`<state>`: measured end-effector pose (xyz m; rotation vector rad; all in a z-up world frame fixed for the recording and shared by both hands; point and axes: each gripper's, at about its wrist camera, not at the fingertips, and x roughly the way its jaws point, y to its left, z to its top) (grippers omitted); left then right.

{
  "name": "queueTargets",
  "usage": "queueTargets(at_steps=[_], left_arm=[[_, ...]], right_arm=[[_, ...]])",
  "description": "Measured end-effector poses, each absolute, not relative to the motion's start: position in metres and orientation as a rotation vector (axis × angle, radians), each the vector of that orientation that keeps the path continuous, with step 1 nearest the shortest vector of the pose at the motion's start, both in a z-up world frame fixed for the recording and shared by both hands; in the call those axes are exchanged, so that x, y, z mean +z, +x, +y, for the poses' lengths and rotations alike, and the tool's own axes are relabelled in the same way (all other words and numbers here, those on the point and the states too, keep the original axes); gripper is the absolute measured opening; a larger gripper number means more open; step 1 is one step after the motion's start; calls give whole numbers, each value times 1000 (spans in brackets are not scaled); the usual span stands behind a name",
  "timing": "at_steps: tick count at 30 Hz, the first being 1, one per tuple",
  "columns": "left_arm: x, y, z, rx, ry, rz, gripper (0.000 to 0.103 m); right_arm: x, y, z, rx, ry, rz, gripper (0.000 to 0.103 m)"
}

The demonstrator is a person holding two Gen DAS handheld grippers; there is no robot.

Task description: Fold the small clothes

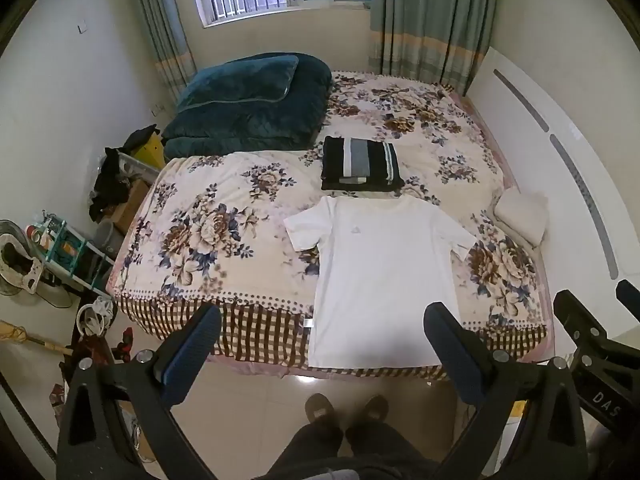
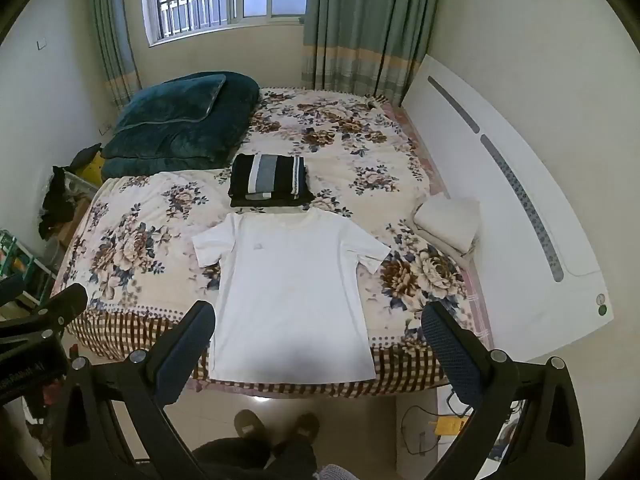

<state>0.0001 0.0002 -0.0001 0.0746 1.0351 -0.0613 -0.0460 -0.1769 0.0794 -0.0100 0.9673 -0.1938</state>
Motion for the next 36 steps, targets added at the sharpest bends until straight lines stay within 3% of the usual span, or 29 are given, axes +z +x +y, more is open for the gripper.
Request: queueTargets(at_steps=[36], left_arm=[[21,7,1,-63,58,1019,103]], right_arm=[[100,-42,-173,-197,-17,949,103]])
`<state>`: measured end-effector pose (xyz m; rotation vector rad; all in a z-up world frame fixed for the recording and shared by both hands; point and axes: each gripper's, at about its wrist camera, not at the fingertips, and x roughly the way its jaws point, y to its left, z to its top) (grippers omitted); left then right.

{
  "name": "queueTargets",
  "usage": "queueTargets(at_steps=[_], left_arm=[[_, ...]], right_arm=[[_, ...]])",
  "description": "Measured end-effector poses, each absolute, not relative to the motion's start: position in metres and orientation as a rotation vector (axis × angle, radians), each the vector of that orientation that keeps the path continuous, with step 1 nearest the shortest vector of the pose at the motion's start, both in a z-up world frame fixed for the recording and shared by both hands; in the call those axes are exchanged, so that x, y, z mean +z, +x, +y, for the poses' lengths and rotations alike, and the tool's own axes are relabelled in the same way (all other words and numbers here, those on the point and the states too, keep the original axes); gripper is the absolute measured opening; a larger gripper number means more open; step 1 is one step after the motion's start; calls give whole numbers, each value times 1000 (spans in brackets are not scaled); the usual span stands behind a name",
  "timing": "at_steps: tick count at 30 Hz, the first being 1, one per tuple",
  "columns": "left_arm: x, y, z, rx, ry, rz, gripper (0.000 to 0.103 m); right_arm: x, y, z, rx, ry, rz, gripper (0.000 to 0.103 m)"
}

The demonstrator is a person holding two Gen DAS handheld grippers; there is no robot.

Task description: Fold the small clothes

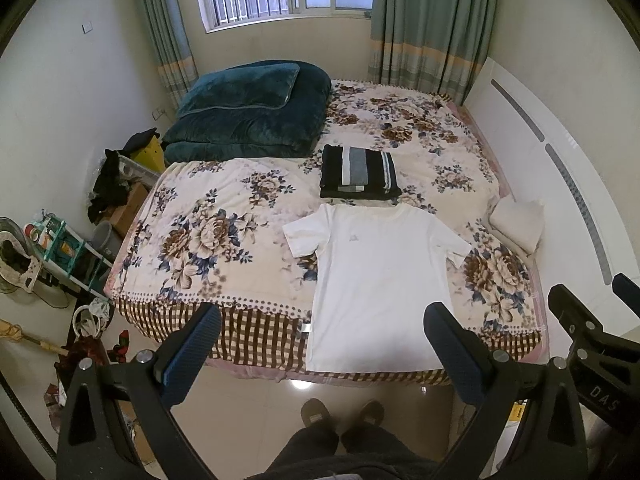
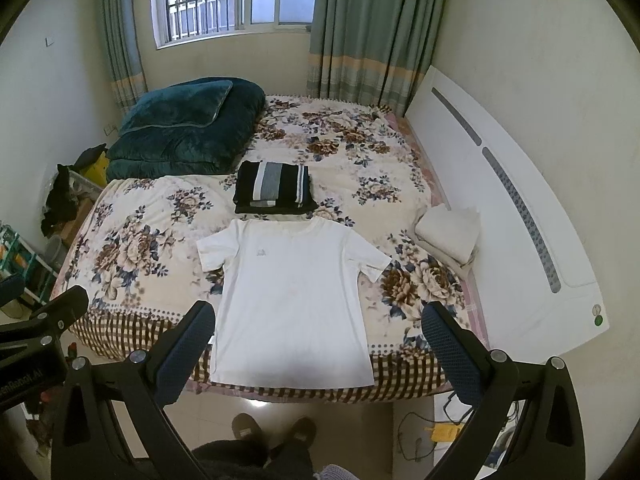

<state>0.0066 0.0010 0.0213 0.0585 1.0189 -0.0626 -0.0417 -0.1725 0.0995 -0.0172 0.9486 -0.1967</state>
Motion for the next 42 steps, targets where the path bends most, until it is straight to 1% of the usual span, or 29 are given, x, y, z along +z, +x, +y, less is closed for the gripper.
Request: queueTargets(at_steps=[22,25,42], left_arm=[[23,7,-3,-63,44,1008,103],[23,7,-3,-65,47,1010,103],[24,4,-2,-65,47,1004,103]], right_arm=[[102,-42,-172,-197,-24,945,103],[118,-35,-178,-193,-25,944,103],[116,-39,-175,-194,-29,938,103]])
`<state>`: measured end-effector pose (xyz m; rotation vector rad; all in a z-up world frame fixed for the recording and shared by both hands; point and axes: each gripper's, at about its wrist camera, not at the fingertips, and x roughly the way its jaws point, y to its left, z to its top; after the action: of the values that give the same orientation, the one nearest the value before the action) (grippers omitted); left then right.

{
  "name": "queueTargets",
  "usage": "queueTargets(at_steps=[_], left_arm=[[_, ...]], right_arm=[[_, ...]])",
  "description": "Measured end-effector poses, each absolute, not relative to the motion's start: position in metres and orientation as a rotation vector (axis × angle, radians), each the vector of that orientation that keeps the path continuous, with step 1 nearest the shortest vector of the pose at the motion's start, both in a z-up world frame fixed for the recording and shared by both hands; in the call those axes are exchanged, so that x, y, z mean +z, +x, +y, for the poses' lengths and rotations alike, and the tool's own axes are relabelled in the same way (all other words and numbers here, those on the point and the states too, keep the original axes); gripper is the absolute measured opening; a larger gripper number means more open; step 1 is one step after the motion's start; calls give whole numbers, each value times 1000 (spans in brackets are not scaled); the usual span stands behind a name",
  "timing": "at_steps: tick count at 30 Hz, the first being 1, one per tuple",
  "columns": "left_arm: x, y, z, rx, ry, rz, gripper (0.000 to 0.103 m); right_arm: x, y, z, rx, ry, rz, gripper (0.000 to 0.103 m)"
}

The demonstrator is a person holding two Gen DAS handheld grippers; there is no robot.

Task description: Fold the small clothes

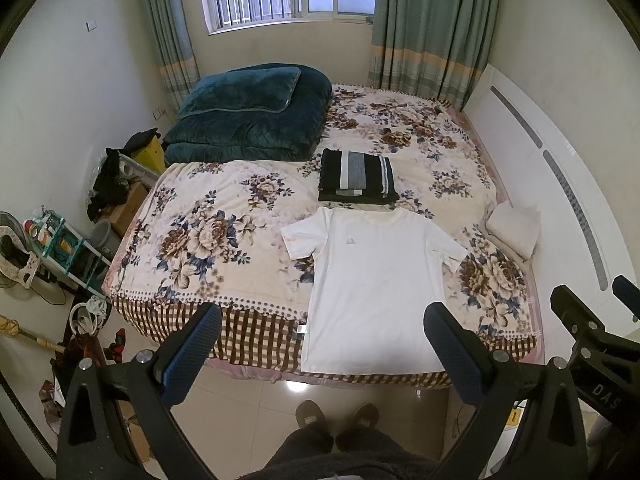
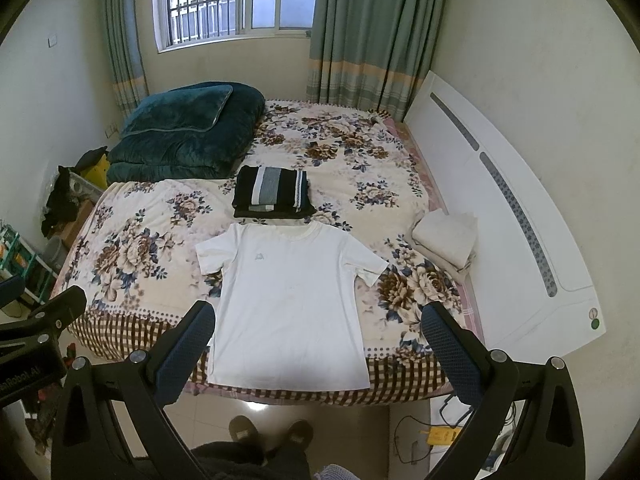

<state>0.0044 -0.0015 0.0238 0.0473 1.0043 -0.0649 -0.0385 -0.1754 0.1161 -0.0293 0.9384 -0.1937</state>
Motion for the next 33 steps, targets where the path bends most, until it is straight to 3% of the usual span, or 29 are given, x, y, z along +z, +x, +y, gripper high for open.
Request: queueTargets(at_steps=[14,20,29,33], left_arm=[[29,15,-5,-76,36,1014,103],[2,34,4,-54,65,941,103],[-100,126,-12,-84,120,949,103],[-165,176,-26,-29,114,1023,103]], right_arm=[[119,-36,-178,-191,-28,937,103],[108,-13,-197,-229,10,951,103],[-31,66,-294,-464,157,1015,103],[-130,119,-369,-539,277,1101,103]])
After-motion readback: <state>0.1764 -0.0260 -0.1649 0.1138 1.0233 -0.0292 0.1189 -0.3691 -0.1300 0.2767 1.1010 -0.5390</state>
